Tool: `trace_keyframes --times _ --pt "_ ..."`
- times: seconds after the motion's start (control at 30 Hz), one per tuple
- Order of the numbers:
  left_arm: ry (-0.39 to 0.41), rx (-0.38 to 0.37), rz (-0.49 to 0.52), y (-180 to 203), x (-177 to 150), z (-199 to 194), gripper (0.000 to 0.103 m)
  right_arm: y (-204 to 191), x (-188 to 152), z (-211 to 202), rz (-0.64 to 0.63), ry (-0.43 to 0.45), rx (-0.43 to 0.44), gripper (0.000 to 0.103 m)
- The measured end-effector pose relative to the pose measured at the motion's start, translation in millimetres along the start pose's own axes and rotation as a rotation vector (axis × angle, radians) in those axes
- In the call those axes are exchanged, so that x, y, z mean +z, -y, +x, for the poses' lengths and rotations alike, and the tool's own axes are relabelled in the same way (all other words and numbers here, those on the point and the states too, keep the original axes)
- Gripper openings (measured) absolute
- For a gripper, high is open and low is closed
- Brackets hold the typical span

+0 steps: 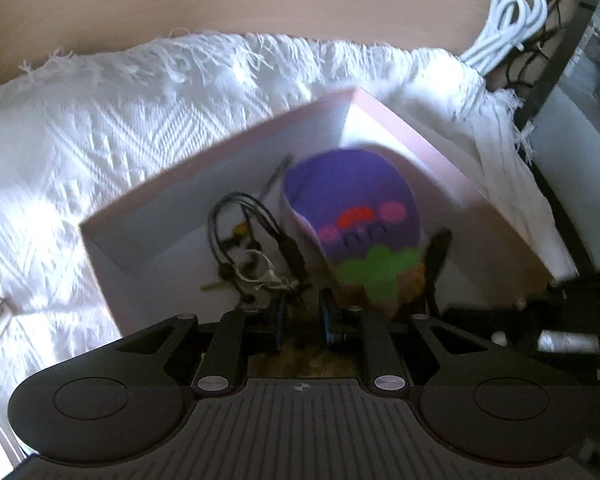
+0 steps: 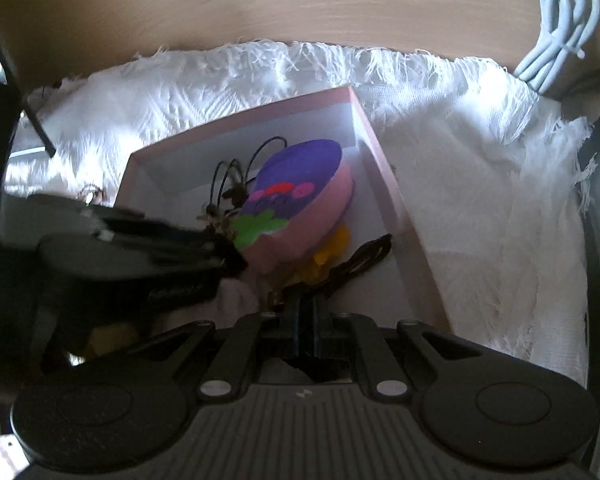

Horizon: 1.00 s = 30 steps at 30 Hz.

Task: Organize soft objects
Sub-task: 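Lower the keychain with the left gripper while the right lowers the cable into the pink box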

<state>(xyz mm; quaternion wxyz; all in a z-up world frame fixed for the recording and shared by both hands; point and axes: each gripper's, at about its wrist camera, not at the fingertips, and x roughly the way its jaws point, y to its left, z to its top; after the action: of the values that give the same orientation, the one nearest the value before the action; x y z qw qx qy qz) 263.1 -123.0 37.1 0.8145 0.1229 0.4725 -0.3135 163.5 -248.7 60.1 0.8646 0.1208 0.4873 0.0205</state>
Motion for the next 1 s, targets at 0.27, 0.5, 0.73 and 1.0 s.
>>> trace_keyframes --times 0.27,0.5,0.73,1.0 --pt "0.047 -0.074 -0.033 -8.8 8.5 -28.0 0.019 -9.5 -20.4 -12.5 0.0 -0.006 -0.004 0.007" --pt "0.246 -0.202 -0.11 -30.9 1.5 -89.4 0.019 -14.3 -10.2 -47.1 0.001 0.111 -0.025 0.021" --pt "0.173 -0.233 -0.109 -20.8 -26.3 -97.5 0.019 -17.2 1.8 -73.3 -0.01 0.226 -0.025 0.025" --pt "0.075 -0.128 -0.095 -5.8 -51.2 -72.7 0.021 10.9 -2.1 -84.6 0.067 0.236 -0.046 0.03"
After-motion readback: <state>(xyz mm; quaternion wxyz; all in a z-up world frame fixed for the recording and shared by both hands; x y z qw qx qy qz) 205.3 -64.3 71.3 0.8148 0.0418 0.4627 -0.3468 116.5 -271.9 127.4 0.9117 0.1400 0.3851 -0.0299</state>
